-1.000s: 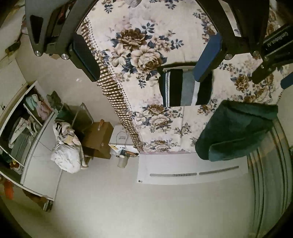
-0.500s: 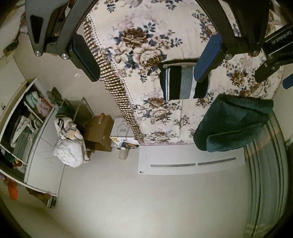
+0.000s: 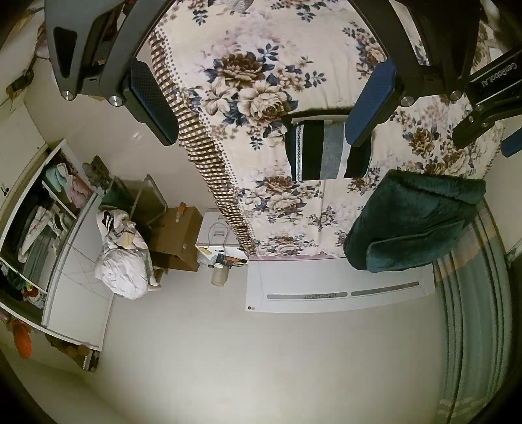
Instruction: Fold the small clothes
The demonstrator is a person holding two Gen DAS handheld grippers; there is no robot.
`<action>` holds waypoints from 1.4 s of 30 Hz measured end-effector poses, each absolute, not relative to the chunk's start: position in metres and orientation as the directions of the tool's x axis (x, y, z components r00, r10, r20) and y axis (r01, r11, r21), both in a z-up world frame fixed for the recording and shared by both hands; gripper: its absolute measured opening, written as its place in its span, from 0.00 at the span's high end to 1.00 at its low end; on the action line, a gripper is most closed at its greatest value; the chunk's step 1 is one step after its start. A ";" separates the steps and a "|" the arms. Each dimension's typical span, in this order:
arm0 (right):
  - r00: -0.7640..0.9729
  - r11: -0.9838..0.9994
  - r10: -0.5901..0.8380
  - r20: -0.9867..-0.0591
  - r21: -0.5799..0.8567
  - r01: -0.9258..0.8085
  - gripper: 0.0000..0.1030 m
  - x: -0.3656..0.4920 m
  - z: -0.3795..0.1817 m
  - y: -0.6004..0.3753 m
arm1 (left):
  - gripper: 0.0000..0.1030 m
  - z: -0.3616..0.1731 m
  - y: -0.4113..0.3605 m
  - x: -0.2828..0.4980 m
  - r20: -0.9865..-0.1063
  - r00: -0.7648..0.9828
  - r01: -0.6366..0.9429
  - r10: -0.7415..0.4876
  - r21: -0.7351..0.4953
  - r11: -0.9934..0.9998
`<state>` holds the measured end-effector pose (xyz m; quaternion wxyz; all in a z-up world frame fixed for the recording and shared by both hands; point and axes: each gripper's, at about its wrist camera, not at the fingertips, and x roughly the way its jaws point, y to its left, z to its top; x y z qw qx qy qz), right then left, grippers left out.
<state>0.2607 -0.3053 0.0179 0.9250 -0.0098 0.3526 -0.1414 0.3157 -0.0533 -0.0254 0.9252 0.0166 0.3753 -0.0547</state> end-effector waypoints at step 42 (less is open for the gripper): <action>0.744 0.979 -0.197 -0.639 -0.083 0.188 0.00 0.255 0.018 -0.301 | 0.00 -0.004 -0.044 0.303 -0.652 0.757 0.056 -0.044 -0.003 0.998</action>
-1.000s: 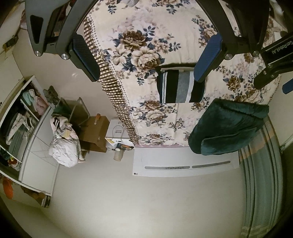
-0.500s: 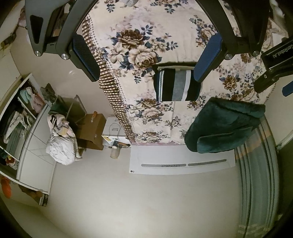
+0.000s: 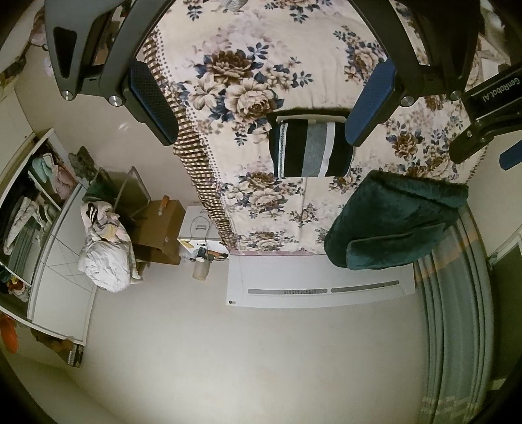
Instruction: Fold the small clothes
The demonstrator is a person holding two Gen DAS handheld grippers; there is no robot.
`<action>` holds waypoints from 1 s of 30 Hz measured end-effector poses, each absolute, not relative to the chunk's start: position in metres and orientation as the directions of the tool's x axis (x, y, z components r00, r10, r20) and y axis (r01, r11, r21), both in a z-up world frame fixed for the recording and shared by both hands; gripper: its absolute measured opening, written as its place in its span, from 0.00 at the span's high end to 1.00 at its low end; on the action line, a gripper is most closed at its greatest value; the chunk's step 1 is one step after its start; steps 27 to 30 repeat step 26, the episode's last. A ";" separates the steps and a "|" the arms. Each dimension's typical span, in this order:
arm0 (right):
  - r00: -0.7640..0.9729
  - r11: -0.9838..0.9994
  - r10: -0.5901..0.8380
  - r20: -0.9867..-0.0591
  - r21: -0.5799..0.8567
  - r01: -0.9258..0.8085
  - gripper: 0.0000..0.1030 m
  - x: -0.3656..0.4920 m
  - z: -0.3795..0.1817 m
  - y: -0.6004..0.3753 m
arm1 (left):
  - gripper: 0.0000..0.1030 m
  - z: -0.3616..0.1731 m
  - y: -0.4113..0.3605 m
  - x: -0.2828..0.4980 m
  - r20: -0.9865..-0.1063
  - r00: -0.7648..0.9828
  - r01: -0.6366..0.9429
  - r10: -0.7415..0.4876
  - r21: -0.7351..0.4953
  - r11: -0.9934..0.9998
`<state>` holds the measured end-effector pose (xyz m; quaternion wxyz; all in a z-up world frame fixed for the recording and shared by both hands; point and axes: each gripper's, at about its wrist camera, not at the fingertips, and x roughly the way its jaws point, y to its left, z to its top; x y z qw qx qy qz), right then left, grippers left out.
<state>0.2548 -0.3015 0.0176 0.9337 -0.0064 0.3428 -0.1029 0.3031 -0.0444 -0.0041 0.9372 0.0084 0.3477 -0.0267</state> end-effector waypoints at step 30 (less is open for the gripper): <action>0.749 0.981 -0.182 -0.637 -0.071 0.179 0.00 0.254 0.023 -0.292 | 0.00 0.012 -0.044 0.300 -0.638 0.770 0.042 -0.032 0.000 0.999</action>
